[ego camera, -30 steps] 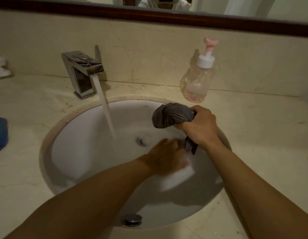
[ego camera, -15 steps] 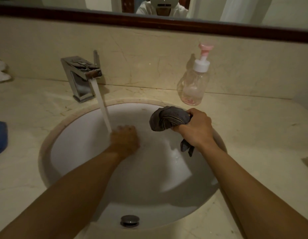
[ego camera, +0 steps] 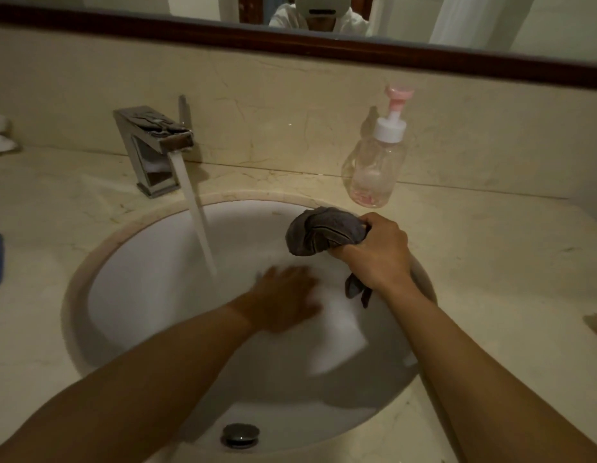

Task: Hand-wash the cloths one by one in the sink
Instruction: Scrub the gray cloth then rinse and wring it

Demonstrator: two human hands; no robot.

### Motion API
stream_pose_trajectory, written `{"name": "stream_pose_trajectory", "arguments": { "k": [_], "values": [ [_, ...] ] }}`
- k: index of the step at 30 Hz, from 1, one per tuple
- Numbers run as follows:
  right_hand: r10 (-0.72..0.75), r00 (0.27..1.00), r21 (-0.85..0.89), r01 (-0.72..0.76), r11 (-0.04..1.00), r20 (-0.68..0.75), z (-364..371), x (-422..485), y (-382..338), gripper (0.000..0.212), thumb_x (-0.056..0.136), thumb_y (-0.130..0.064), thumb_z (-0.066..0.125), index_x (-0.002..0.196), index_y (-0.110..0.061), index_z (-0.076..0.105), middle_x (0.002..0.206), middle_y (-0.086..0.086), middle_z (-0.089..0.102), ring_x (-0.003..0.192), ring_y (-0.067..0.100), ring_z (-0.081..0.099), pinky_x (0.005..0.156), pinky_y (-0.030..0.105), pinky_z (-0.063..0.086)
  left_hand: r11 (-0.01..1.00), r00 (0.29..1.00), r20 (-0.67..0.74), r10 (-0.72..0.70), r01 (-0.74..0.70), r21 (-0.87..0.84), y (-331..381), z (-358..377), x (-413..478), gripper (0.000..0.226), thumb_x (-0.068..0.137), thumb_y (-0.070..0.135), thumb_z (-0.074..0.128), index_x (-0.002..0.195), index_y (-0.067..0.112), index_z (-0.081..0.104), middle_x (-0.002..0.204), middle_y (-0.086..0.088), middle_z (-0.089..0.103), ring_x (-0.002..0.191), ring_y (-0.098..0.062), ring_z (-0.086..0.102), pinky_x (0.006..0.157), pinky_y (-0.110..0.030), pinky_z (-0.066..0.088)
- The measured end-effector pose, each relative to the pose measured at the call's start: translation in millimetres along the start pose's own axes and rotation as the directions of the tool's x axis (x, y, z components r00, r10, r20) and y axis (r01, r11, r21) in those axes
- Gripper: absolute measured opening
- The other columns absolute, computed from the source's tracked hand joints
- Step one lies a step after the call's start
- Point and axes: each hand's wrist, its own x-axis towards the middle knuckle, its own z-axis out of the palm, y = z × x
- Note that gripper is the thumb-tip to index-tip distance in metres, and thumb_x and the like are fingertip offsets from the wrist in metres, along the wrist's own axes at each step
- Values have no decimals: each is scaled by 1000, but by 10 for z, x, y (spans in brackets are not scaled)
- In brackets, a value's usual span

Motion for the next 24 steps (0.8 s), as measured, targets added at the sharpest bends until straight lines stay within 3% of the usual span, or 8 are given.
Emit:
{"name": "stream_pose_trajectory", "arguments": {
  "k": [5,7,10,13,16,19,21,24],
  "values": [
    [21,1000,17,-21,1000,-23,4,-2,-12,36,72,-31,84,103,-18,71,92,4,73,92,29,67,80,41,56,934,933,-97,-347,353,56,-712,-41,-299,49,103,43,42,146,19,42,147,-12,42,133,-37,43,103,-50,44],
    [28,999,28,-27,999,-27,-2,-5,-11,35,72,-30,84,102,-18,71,90,3,73,90,28,67,79,39,57,896,896,-89,-434,440,62,-728,-38,-333,50,103,31,42,150,14,37,142,-13,50,129,-37,50,104,-47,45],
    [33,999,48,-32,998,-26,-8,-1,-8,32,73,-28,85,100,-17,71,86,2,71,86,25,67,72,34,52,878,873,-128,-471,478,28,-568,-122,-239,42,103,33,38,140,14,44,134,-9,57,119,-31,56,100,-42,45],
    [33,999,64,-30,998,-32,1,2,-10,32,72,-28,85,99,-17,72,83,0,70,82,23,67,67,29,46,936,921,-166,-351,342,-82,-253,-183,-95,44,103,42,38,137,15,43,140,-12,46,121,-32,48,100,-45,40],
    [15,999,56,-13,998,-32,-8,0,-6,32,73,-28,85,100,-17,72,80,-3,68,77,18,65,58,23,43,987,972,-216,-89,57,-150,216,-68,-1,61,101,56,32,148,18,35,151,-11,37,136,-31,38,110,-46,31],
    [-6,999,49,8,999,-34,-6,0,0,31,74,-30,85,99,-17,72,79,-5,65,73,15,61,56,22,41,972,957,-237,168,-200,-119,633,68,46,67,98,65,32,151,23,29,158,-5,28,146,-25,25,117,-54,18],
    [-12,999,42,14,999,-38,0,-1,-3,31,74,-31,85,97,-17,72,78,-5,64,76,18,61,58,27,41,968,955,-201,218,-238,-81,687,124,75,69,98,65,33,152,22,28,161,-5,23,148,-24,21,118,-56,16],
    [-11,999,44,12,999,-34,-6,-8,-8,29,73,-30,85,94,-18,71,75,-7,64,76,18,63,58,27,42,987,978,-134,158,-161,-13,347,84,43,67,99,62,30,156,27,25,162,-5,26,148,-25,23,118,-52,19]
  ]
}}
